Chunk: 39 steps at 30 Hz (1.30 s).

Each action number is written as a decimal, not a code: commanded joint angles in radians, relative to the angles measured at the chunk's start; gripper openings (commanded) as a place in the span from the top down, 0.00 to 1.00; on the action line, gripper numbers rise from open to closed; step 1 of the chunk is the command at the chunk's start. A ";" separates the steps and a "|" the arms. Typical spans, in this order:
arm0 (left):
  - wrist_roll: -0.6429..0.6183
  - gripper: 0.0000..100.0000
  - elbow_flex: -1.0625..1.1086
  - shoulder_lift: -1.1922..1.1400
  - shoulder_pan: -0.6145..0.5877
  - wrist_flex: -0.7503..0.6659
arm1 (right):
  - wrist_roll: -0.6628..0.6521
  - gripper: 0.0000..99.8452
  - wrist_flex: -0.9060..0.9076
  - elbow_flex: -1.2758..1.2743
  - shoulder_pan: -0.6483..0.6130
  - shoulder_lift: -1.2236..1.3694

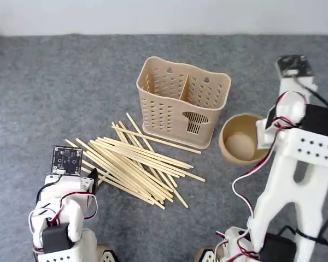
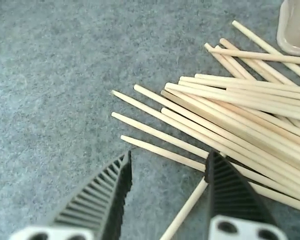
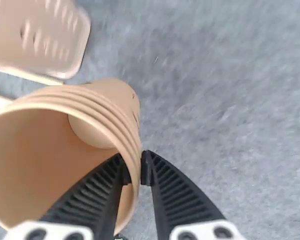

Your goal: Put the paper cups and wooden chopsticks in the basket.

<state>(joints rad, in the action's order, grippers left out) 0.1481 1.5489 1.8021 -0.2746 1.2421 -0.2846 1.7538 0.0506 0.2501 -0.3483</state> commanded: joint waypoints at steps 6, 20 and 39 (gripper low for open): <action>0.011 0.77 -0.005 0.017 -0.006 -0.021 | 0.051 0.99 0.038 0.241 0.039 -0.165; 0.011 0.77 -0.004 0.017 -0.006 -0.018 | 0.218 0.99 0.038 0.600 -0.189 -0.048; 0.011 0.77 -0.004 0.017 -0.006 -0.018 | 0.258 0.99 0.042 0.667 -0.335 0.272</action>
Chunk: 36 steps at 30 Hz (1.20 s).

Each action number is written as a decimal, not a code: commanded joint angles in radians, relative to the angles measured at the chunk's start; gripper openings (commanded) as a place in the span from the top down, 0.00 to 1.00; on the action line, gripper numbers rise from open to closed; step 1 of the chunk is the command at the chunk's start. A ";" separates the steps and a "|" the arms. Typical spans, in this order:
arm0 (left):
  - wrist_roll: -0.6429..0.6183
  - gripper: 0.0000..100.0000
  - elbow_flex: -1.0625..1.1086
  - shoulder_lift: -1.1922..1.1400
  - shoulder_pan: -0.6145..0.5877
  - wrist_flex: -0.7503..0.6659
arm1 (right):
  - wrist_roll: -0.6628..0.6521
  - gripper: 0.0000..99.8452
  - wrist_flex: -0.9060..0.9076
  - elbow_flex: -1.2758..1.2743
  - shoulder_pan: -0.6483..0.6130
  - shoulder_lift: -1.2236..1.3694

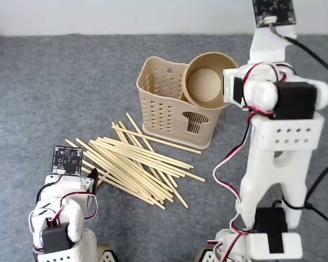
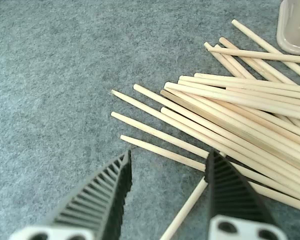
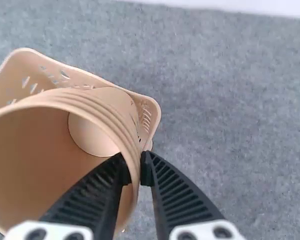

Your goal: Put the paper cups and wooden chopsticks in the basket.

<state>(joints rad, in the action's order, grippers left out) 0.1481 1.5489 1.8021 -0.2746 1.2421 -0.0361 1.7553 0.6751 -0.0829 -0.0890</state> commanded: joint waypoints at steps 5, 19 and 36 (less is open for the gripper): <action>0.011 0.77 -0.004 0.017 -0.006 -0.018 | 0.011 0.99 0.041 0.041 0.016 0.087; 0.011 0.77 -0.004 0.017 -0.006 -0.017 | 0.006 0.79 0.039 0.068 0.008 0.183; 0.011 0.77 0.001 0.017 -0.008 -0.023 | -0.029 0.79 0.041 0.153 -0.191 -0.091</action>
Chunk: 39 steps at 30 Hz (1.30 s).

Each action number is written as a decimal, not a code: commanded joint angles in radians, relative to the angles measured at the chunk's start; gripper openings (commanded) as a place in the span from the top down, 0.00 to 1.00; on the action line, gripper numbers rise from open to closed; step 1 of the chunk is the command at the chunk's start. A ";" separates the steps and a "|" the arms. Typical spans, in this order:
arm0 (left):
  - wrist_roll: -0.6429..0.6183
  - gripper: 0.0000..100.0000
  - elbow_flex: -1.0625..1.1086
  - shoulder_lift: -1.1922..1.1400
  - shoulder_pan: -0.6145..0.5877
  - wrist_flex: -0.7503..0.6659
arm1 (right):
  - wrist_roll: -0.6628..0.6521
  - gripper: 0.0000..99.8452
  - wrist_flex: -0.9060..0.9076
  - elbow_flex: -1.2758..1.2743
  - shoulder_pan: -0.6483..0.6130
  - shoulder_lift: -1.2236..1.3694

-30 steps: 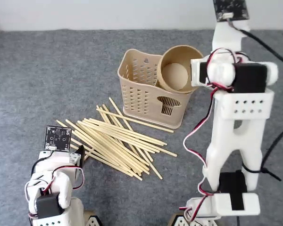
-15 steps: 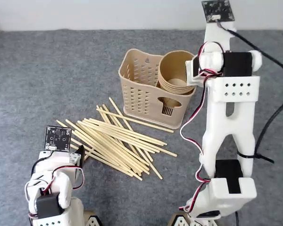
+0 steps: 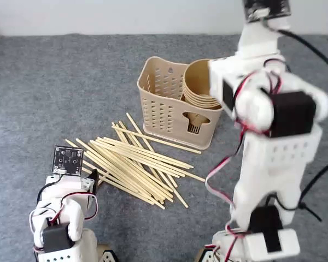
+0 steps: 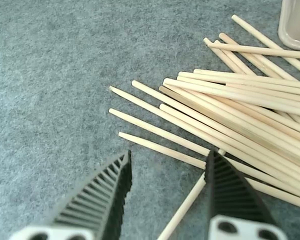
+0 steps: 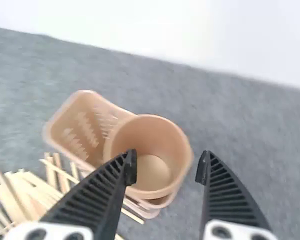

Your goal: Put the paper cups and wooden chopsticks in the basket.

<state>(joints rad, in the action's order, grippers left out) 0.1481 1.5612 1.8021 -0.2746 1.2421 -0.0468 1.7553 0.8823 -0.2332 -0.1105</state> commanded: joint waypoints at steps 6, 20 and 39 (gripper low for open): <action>0.011 0.77 -0.012 0.017 -0.008 -0.023 | -0.020 0.92 -0.004 -0.310 -0.062 -0.027; 0.011 0.77 -0.012 0.017 -0.008 -0.023 | -0.106 0.99 -0.025 -0.252 -0.070 -0.025; 0.002 0.77 -0.035 0.018 -0.279 -0.126 | -0.175 0.99 -0.107 -0.595 -0.375 0.113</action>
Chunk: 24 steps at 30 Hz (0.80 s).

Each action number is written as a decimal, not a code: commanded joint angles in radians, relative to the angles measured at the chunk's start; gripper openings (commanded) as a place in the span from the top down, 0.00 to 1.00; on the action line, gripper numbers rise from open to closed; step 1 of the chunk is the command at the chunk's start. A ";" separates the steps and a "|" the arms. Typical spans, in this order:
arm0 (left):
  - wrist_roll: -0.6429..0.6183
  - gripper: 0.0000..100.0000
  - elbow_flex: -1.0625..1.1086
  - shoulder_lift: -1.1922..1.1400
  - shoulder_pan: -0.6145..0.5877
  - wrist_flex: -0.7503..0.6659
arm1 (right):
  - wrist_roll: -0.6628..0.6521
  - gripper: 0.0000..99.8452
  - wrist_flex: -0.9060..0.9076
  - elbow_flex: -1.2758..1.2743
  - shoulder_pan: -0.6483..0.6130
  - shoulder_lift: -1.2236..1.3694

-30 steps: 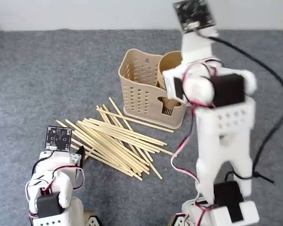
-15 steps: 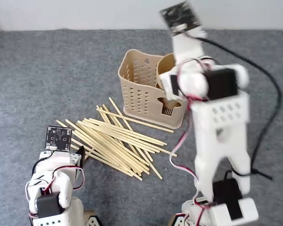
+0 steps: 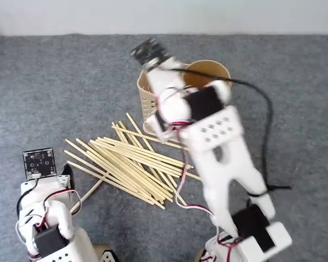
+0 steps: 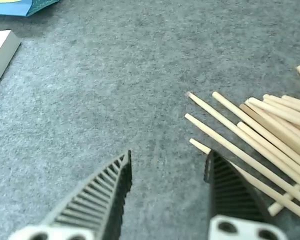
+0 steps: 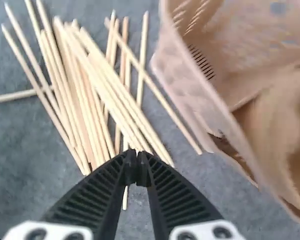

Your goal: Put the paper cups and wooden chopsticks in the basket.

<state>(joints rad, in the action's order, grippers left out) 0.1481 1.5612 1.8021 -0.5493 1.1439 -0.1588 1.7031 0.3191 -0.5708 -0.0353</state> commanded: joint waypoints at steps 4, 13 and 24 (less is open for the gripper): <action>0.002 0.77 -0.035 0.018 -0.003 -0.028 | -0.175 0.92 -0.104 -0.068 -0.062 0.162; 0.008 0.77 -0.010 0.018 -0.006 -0.026 | -0.339 0.81 -0.165 -0.066 -0.084 0.360; 0.009 0.77 0.028 0.018 -0.003 -0.029 | -0.408 0.82 -0.259 -0.066 -0.162 0.458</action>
<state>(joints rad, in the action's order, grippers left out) 0.1481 1.6011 1.8021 -0.5478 1.1377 -0.5547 1.4714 0.2424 -0.7119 0.4235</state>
